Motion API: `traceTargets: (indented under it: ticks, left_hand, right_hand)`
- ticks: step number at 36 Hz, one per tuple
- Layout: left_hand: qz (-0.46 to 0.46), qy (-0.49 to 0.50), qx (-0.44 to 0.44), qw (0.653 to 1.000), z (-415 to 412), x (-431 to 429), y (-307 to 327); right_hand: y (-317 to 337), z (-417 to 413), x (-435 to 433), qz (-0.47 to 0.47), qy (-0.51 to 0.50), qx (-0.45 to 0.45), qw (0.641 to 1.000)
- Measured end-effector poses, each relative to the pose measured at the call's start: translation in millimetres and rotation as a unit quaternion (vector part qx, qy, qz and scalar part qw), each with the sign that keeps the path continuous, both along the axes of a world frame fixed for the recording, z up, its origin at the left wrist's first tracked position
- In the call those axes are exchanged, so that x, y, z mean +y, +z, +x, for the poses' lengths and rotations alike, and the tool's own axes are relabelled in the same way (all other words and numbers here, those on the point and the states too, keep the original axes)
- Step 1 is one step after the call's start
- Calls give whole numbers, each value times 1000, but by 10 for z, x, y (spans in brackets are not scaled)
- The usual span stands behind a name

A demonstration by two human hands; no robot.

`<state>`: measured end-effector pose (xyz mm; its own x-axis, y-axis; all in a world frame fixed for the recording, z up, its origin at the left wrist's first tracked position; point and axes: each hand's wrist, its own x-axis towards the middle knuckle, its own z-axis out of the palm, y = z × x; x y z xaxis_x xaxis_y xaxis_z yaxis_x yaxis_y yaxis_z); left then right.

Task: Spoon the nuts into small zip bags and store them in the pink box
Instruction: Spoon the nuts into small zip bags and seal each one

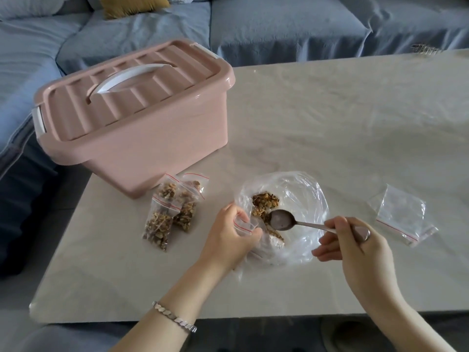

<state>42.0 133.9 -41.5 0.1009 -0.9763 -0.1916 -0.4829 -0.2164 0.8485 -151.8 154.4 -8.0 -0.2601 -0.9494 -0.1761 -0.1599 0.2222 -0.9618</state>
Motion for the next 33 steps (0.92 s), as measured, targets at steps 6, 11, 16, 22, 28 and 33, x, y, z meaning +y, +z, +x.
traceTargets:
  ticks: [6,11,16,22,28,33]
  left_hand:
    - [22,-16,5,1000,15,-47,-2]
    - [22,-24,22,999,-1,-46,21]
    - [22,-32,25,999,20,-22,53]
    - [-11,-13,28,999,89,52,88]
    - [-184,87,51,978,66,142,301]
    - [-213,51,27,975,-7,30,406]
  right_hand:
    - [-126,115,-74,39,-19,-103,994]
    - [-143,231,-44,50,-30,-163,985]
    - [-130,209,-5,69,-58,-236,967]
    - [-113,71,35,71,-66,-285,954]
    - [-48,-74,27,50,-60,-292,953]
    - [137,-187,-13,25,-41,-262,964]
